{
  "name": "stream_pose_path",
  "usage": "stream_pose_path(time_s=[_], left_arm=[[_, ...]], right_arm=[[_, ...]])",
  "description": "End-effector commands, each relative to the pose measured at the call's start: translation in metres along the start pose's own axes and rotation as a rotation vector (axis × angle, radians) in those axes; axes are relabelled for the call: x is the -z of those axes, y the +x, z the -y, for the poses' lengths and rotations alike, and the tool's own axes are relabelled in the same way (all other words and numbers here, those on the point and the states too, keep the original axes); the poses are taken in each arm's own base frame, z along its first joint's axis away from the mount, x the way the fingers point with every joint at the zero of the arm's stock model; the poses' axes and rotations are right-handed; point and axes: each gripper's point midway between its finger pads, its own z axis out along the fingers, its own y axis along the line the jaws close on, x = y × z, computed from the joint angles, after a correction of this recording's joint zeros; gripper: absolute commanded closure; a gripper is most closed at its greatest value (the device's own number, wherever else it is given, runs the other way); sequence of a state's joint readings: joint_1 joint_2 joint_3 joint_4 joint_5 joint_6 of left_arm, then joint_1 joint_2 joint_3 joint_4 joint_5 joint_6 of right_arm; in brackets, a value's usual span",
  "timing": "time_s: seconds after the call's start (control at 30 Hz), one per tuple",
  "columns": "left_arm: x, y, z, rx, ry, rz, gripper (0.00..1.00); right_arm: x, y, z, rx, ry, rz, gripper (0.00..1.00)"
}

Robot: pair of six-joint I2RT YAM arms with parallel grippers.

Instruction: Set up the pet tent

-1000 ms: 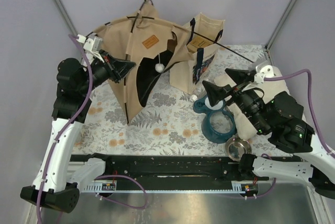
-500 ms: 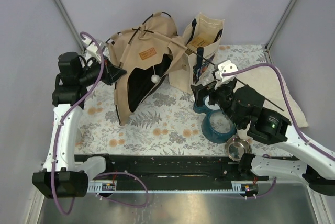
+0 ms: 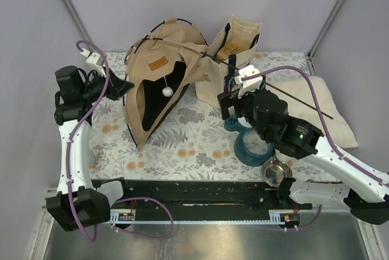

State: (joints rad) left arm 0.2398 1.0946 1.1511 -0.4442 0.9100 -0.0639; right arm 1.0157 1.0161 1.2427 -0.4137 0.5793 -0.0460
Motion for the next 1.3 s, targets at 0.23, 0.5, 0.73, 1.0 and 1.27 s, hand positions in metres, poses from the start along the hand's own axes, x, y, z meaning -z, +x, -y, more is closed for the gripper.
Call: stream_pose_path(time_s=[0.23, 0.5, 0.73, 1.0, 1.27], left_arm=[[0.037, -0.071, 0.0, -0.075, -0.001, 0.315, 1.0], [0.036, -0.058, -0.013, -0.075, 0.024, 0.251, 1.0], [0.037, -0.046, -0.015, -0.07, 0.09, 0.203, 1.0], [0.042, -0.038, -0.013, -0.067, 0.043, 0.226, 0.98], [0.044, -0.027, -0.054, 0.025, -0.2, 0.266, 0.2]], right_arm=[[0.015, -0.061, 0.014, -0.066, -0.003, 0.118, 0.0], [0.018, -0.062, 0.02, -0.062, 0.008, 0.125, 0.01], [0.019, -0.073, 0.021, -0.049, 0.006, 0.126, 0.0], [0.009, -0.055, 0.018, -0.042, 0.02, 0.08, 0.0], [-0.01, -0.046, 0.014, -0.06, 0.017, 0.038, 0.01]])
